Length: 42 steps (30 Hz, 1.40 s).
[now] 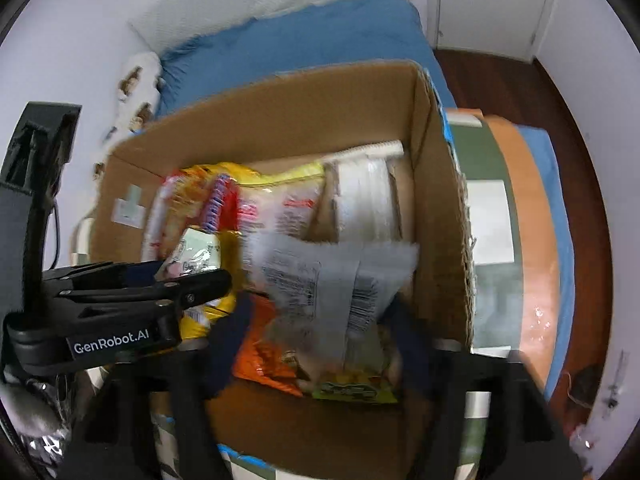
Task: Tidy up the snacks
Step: 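Carry both packets into the box and open both tools, then lift both tools out of the box above the mat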
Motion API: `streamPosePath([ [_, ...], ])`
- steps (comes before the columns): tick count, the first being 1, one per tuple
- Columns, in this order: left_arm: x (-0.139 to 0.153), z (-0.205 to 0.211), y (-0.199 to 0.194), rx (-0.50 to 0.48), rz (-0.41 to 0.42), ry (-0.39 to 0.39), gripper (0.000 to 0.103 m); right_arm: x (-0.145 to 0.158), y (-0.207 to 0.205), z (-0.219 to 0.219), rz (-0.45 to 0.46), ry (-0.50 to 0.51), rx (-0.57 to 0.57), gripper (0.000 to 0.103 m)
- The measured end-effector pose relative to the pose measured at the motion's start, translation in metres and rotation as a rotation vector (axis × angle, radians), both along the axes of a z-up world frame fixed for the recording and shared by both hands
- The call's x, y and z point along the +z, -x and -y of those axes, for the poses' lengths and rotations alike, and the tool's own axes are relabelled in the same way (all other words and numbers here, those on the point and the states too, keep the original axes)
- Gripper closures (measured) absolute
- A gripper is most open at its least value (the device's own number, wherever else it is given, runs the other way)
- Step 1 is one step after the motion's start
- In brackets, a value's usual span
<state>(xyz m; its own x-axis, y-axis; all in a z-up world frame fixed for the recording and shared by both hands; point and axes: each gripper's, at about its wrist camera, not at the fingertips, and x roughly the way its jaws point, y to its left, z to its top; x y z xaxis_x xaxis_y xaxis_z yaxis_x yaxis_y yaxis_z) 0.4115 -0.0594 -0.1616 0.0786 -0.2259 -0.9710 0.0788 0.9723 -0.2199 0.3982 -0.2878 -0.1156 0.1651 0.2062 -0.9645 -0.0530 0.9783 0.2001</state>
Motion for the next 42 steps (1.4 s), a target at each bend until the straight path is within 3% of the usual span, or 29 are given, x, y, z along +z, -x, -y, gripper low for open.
streamPosePath([
  [1,-0.001,-0.001,0.000,0.001,0.001,-0.003,0.013,-0.004,-0.001,0.002,-0.003,0.009,-0.006,0.013],
  [2,-0.003,-0.003,0.001,0.004,-0.005,0.005,0.012,-0.006,-0.002,0.005,-0.003,0.010,-0.008,0.013],
  [8,0.000,-0.006,0.006,0.006,0.009,-0.023,0.012,-0.008,0.003,0.003,-0.019,0.009,0.012,0.012],
  [17,0.029,-0.028,0.030,0.064,0.089,-0.030,0.012,0.003,0.021,0.000,0.005,0.029,0.008,0.012],
  [28,0.061,-0.046,0.082,0.119,0.238,-0.079,0.012,0.032,0.059,0.001,0.108,0.070,0.006,0.012],
  [42,0.117,-0.049,0.164,0.135,0.506,-0.171,0.012,0.086,0.132,-0.002,0.309,0.101,-0.012,0.012],
])
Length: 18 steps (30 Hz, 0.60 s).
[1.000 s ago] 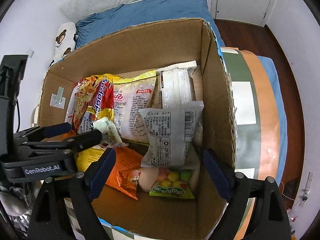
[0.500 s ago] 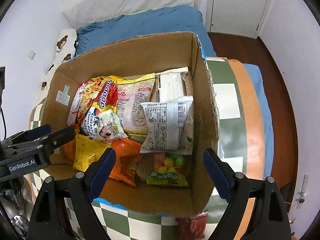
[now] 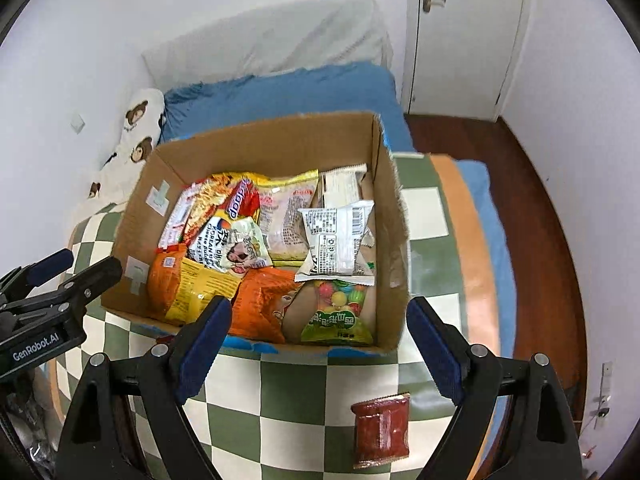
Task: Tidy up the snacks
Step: 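Lift both tools out of the box above the mat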
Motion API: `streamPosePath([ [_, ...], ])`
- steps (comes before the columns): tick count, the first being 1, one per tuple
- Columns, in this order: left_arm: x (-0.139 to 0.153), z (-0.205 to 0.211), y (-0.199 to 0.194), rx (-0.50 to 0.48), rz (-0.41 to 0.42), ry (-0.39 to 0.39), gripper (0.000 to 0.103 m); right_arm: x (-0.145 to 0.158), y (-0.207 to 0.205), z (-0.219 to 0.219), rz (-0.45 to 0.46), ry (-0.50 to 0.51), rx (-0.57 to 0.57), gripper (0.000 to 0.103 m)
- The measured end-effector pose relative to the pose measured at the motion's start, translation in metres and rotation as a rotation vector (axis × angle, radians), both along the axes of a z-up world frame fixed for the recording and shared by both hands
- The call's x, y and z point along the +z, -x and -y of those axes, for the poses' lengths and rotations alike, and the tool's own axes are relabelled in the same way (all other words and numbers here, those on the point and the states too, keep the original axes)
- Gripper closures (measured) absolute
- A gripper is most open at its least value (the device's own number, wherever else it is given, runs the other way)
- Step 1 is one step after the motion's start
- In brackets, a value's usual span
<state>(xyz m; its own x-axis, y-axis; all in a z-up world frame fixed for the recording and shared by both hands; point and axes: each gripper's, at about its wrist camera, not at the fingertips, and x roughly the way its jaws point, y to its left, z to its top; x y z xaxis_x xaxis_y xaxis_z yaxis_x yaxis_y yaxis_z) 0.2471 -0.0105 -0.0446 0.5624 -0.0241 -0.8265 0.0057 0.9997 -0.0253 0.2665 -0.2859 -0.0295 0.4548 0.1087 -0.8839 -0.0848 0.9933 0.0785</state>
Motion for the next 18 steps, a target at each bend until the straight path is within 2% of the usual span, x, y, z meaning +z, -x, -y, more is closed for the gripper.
streamPosePath([
  [11,0.035,-0.004,0.055,0.011,0.110,0.003,0.012,0.042,0.057,-0.003,0.115,-0.031,-0.002,0.012],
  [18,0.051,-0.003,0.081,0.017,0.175,-0.009,0.012,0.067,0.090,-0.010,0.218,-0.013,-0.005,0.012],
])
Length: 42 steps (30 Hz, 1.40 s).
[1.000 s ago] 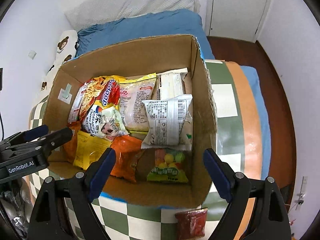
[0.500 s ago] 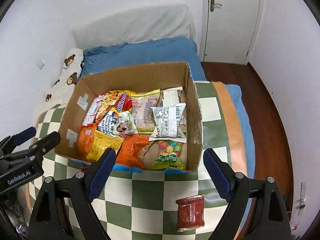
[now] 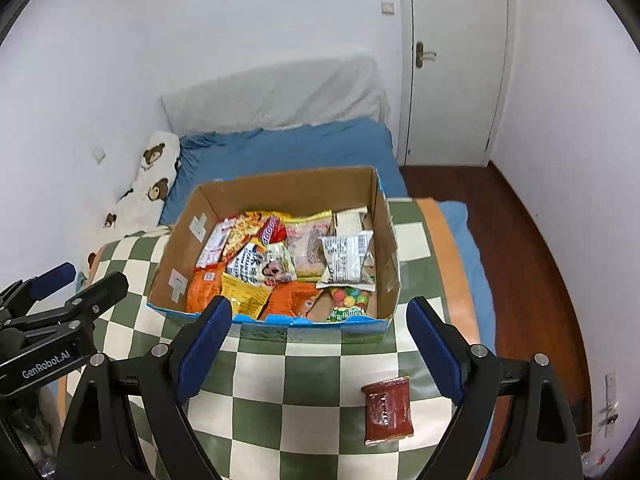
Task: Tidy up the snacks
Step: 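Lift both tools out of the box above the mat, then grasp the red candy packet with left tool while right tool grasps dark red jelly packet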
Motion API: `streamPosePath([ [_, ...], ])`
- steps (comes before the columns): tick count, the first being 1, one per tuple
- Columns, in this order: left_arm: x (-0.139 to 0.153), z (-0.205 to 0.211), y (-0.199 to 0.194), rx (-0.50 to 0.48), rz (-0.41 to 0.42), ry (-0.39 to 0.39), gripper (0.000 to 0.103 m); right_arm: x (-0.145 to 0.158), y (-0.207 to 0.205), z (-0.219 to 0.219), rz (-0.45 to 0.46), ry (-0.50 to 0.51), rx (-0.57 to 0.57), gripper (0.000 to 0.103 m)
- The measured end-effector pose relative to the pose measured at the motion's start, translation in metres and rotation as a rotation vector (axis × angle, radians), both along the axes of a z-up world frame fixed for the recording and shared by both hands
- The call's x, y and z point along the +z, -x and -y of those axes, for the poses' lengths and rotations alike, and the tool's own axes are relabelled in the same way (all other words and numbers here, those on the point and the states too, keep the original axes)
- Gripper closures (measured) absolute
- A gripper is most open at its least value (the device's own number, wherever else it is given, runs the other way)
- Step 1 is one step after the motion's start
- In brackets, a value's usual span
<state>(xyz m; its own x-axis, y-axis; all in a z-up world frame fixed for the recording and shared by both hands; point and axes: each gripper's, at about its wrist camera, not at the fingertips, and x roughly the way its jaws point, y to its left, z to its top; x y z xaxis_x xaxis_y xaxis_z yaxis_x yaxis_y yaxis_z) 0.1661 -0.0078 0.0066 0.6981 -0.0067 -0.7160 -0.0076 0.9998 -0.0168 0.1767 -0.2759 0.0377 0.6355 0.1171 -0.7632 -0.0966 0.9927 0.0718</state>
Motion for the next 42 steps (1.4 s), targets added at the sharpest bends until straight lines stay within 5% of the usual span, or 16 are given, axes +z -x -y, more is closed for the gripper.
streamPosePath([
  [7,0.004,0.005,0.011,-0.009,0.022,-0.007,0.012,0.011,0.018,-0.001,0.023,-0.034,-0.001,0.012],
  [12,-0.018,0.003,0.006,0.005,-0.033,-0.019,0.012,-0.007,0.021,0.009,-0.033,-0.078,-0.028,0.005],
  [19,-0.094,-0.030,-0.008,0.083,-0.217,-0.054,0.012,-0.093,0.009,0.059,-0.248,-0.134,-0.174,0.005],
  [28,-0.166,-0.063,-0.029,0.105,-0.425,-0.061,0.012,-0.222,-0.009,0.090,-0.512,-0.072,-0.242,0.005],
  [30,-0.176,-0.066,-0.037,0.088,-0.456,-0.066,0.012,-0.238,-0.011,0.084,-0.544,-0.029,-0.228,0.005],
  [34,-0.191,-0.057,-0.057,0.010,-0.498,-0.102,0.012,-0.252,-0.005,0.068,-0.563,-0.010,-0.192,0.026],
  [37,-0.205,-0.041,-0.073,-0.063,-0.522,-0.116,0.012,-0.254,0.001,0.053,-0.547,-0.001,-0.154,0.032],
  [40,-0.223,-0.027,-0.087,-0.131,-0.566,-0.122,0.012,-0.255,0.004,0.044,-0.545,-0.007,-0.136,0.032],
  [42,-0.235,-0.020,-0.094,-0.163,-0.586,-0.110,0.023,-0.255,0.005,0.042,-0.546,-0.007,-0.134,0.032],
])
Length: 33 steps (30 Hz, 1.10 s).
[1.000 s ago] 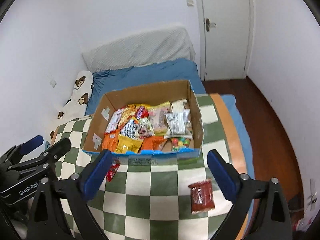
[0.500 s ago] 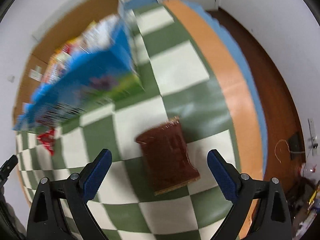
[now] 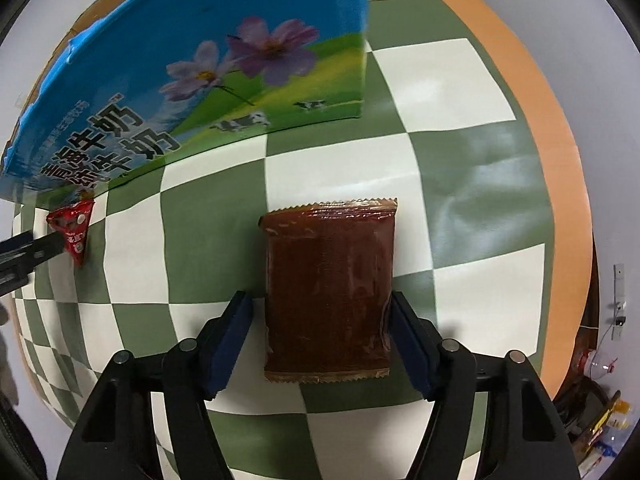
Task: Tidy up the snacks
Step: 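Grasp the red candy packet with left tool while right tool grasps dark red jelly packet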
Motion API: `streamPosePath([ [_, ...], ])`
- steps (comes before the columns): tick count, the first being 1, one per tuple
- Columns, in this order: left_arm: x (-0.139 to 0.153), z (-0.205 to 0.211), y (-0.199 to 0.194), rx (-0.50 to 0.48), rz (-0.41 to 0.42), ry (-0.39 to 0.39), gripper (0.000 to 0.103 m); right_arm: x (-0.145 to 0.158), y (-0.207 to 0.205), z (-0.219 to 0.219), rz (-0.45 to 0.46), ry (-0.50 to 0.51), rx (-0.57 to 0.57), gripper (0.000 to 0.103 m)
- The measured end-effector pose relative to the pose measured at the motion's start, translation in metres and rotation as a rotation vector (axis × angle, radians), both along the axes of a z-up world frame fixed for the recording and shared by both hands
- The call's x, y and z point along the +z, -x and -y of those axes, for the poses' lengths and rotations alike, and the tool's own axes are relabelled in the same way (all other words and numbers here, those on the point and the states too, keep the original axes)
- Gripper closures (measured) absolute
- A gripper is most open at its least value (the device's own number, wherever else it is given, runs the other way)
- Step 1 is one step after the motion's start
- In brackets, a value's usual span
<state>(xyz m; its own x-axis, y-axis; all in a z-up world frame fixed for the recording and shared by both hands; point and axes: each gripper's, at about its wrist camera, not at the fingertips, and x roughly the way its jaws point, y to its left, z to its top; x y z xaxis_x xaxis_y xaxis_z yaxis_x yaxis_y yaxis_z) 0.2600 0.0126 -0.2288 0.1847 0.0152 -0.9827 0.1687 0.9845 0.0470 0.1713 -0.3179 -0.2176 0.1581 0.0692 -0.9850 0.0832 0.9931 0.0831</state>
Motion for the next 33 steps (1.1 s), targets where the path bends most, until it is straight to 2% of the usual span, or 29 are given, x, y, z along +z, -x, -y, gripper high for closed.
streamPosePath([
  [1,-0.005,0.001,-0.002,-0.003,-0.007,0.010,0.050,0.000,0.001,0.000,0.000,-0.001,0.000,0.032],
  [2,-0.010,0.001,-0.003,0.007,-0.017,0.012,0.060,-0.001,0.002,0.000,-0.001,-0.001,-0.001,0.032],
  [4,-0.009,-0.004,0.001,0.035,-0.001,0.044,0.061,0.000,0.000,0.000,-0.003,0.001,0.002,0.033],
  [8,-0.005,-0.007,0.023,0.048,0.006,0.057,0.062,0.004,0.004,0.001,-0.007,-0.015,0.013,0.041],
  [16,-0.017,-0.002,0.111,0.079,-0.066,0.091,0.062,0.001,0.044,-0.009,-0.067,-0.076,0.075,0.041],
  [19,-0.018,0.002,0.132,0.086,-0.087,0.111,0.062,-0.001,0.063,-0.017,-0.095,-0.095,0.104,0.041],
  [23,-0.025,0.006,0.144,0.093,-0.094,0.100,0.061,-0.005,0.086,-0.027,-0.120,-0.106,0.131,0.041],
  [27,-0.037,0.010,0.142,0.098,-0.113,0.072,0.060,-0.012,0.087,-0.031,-0.132,-0.088,0.122,0.039],
  [28,-0.038,0.016,0.128,0.098,-0.117,0.067,0.059,-0.013,0.088,-0.031,-0.135,-0.093,0.115,0.035],
  [33,-0.043,0.016,0.125,0.107,-0.120,0.062,0.058,-0.020,0.082,-0.043,-0.146,-0.088,0.096,0.027],
])
